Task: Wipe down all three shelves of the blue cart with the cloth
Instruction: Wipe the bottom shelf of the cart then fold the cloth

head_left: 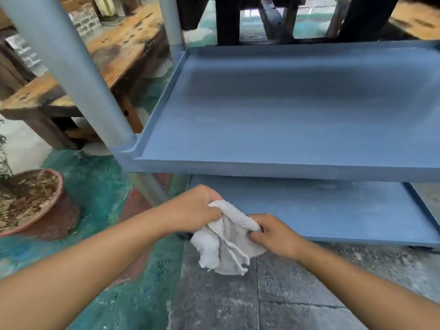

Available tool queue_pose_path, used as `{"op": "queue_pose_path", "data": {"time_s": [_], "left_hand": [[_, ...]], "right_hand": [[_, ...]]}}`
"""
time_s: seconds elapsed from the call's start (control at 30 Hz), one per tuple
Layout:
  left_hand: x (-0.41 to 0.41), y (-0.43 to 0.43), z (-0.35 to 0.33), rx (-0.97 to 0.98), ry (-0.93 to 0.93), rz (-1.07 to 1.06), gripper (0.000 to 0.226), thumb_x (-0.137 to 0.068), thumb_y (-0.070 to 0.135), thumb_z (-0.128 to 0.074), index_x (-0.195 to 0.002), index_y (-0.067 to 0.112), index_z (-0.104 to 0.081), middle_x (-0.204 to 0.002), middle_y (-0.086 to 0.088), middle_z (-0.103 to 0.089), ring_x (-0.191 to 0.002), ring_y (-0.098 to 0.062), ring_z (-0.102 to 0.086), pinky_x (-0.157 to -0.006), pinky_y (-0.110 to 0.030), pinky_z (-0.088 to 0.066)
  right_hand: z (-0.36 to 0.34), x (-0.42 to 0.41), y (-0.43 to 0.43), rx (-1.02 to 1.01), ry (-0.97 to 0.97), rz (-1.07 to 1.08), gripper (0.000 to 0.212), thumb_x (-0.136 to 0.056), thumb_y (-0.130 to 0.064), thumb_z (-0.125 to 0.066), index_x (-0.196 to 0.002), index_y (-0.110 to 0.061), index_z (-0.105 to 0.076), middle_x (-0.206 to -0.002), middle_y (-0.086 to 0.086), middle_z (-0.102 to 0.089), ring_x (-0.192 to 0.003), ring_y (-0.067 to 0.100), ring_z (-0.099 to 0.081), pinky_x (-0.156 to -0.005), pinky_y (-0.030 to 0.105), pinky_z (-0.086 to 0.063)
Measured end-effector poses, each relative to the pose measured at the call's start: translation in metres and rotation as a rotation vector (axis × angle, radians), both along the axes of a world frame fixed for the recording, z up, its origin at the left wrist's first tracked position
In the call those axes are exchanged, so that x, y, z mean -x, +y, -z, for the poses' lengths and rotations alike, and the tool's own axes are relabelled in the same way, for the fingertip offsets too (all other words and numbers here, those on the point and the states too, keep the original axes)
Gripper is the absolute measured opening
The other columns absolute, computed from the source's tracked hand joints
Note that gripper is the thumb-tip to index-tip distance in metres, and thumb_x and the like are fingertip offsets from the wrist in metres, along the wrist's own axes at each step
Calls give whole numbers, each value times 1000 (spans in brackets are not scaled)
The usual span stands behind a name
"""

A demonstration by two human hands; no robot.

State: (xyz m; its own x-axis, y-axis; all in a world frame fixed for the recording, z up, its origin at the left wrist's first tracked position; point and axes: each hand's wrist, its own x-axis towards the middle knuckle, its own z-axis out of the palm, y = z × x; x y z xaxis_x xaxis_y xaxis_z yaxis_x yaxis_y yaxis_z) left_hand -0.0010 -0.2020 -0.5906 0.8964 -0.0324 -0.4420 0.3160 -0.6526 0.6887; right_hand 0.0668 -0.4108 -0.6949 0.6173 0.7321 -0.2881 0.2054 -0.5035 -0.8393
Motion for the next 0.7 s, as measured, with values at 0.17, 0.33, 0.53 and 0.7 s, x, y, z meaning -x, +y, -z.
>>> {"op": "queue_pose_path", "data": {"time_s": [0.17, 0.33, 0.53, 0.7], "left_hand": [[-19, 19, 49, 52, -38, 94, 16, -81, 17, -50, -75, 4, -57, -66, -1, -49, -60, -14, -41, -57, -30, -29], [-40, 35, 83, 85, -76, 185, 18, -89, 18, -55, -88, 2, -63, -79, -11, -65, -71, -14, -52, -67, -33, -38], [-65, 41, 120, -20, -163, 152, 20, -97, 27, -59, -102, 9, -67, -98, 0, -68, -85, -14, -60, -66, -21, -44], [-83, 44, 142, -64, -281, -31, 20, -96, 24, -62, -104, 6, -67, -101, -8, -69, -93, -26, -64, -73, -31, -44]], "right_hand": [[-3, -32, -17, 132, -47, 102, 31, -88, 4, -55, -70, -19, -61, -51, -15, -47, -47, 0, -40, -48, 23, -30], [-26, -43, -29, 241, -60, 163, 13, -91, 1, -60, -79, -1, -65, -60, -5, -52, -51, 5, -44, -52, 25, -33], [-5, -76, -24, 224, -150, 141, 11, -91, -6, -64, -83, 1, -68, -72, 6, -63, -64, 13, -55, -59, 29, -40], [32, -98, -12, 114, -173, 225, 11, -92, -9, -64, -82, -6, -68, -66, 0, -62, -58, 9, -54, -57, 28, -38]]}}
